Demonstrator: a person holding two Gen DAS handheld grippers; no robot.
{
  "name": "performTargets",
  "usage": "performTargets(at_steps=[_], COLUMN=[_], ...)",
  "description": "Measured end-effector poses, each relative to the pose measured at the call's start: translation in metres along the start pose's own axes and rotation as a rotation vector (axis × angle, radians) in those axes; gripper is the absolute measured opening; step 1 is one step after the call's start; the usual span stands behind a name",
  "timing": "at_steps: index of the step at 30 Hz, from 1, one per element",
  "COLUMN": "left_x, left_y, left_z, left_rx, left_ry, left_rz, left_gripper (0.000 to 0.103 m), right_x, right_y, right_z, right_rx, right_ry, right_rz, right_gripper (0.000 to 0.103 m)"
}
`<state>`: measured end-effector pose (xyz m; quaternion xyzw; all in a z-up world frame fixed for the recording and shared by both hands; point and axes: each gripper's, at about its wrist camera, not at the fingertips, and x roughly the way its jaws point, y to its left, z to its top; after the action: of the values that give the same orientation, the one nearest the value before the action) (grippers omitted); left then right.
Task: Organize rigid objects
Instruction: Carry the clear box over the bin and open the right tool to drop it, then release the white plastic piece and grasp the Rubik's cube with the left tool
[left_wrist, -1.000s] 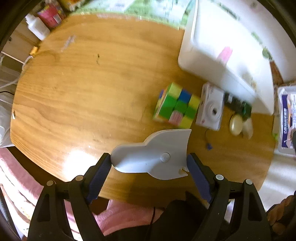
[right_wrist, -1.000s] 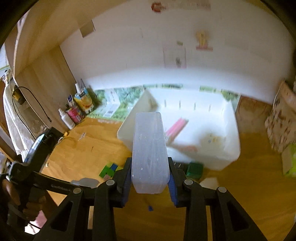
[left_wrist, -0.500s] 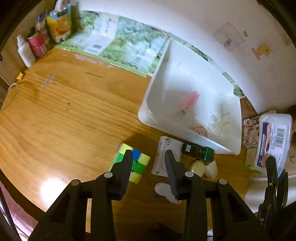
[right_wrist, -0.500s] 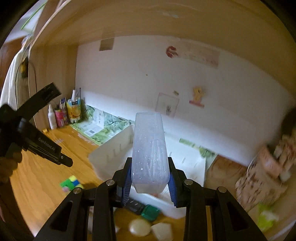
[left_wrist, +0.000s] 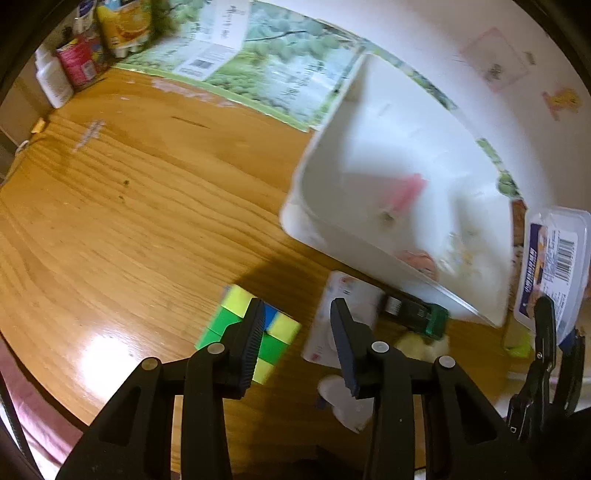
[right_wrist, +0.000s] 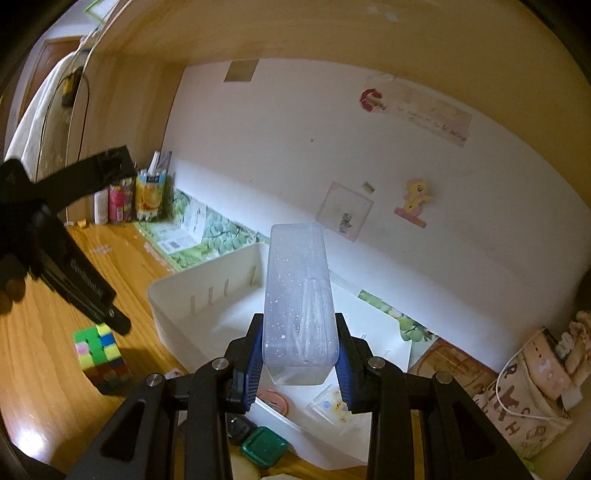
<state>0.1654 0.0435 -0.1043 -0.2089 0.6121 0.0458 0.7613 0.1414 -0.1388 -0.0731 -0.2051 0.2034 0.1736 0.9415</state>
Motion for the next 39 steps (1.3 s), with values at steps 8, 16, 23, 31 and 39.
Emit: performTargets(at_steps=[8, 16, 23, 31, 39], left_x=[0.009, 0.008, 0.008, 0.005, 0.003], left_y=[0.013, 0.014, 0.012, 0.013, 0.016], left_z=[0.004, 0.003, 0.001, -0.005, -0.009], left_rx=[-0.018, 0.012, 0.062, 0.164, 0.269], left_ry=[0.013, -0.005, -0.017, -0.003, 0.031], left_rz=[0.1, 0.118, 0.114, 0.094, 0.058], left_gripper=[0.056, 0.061, 0.061, 0.061, 0.071], right_x=[0.025, 0.029, 0.026, 0.013, -0.006], right_y=[0.015, 0.017, 0.015, 0.021, 0.033], right_z=[-0.017, -0.016, -0.013, -0.007, -0.006], right_rx=[-0.093, -0.084, -0.056, -0.024, 0.126], right_ry=[0.04, 0.072, 0.125, 0.185, 0.273], right_rz=[-0.001, -0.007, -0.014, -0.059, -0.056], right_gripper=[0.034, 0.056, 0.065, 0.072, 0.079])
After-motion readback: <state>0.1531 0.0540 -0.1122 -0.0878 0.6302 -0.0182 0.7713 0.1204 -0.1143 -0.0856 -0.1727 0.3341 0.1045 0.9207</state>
